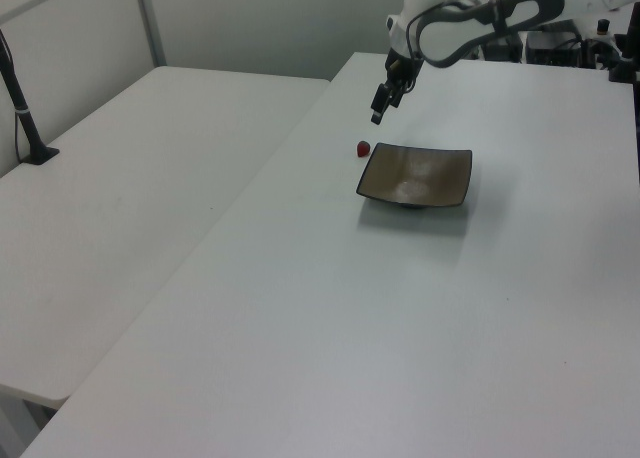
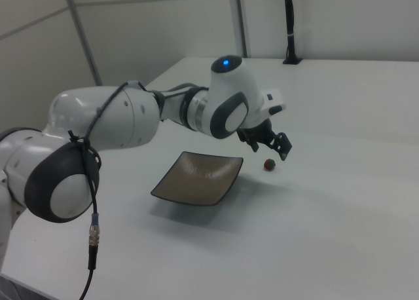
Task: Strawberries on a ceramic plate
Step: 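Move the open gripper over the red strawberry and lower it, then close the gripper on the red strawberry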
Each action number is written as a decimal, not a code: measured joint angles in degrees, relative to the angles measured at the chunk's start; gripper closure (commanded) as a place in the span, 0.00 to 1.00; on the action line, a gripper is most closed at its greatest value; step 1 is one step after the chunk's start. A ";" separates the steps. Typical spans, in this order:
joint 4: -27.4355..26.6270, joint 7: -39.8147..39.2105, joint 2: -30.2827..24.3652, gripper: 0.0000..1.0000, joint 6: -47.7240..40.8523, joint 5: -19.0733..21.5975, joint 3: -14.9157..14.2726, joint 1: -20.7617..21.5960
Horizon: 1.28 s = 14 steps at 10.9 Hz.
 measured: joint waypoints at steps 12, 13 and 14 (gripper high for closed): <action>0.06 0.07 7.94 0.24 15.61 0.00 0.04 2.36; 0.06 0.07 8.05 0.34 15.65 -0.01 0.04 2.36; 0.06 0.07 8.17 0.49 15.70 -0.02 0.04 2.37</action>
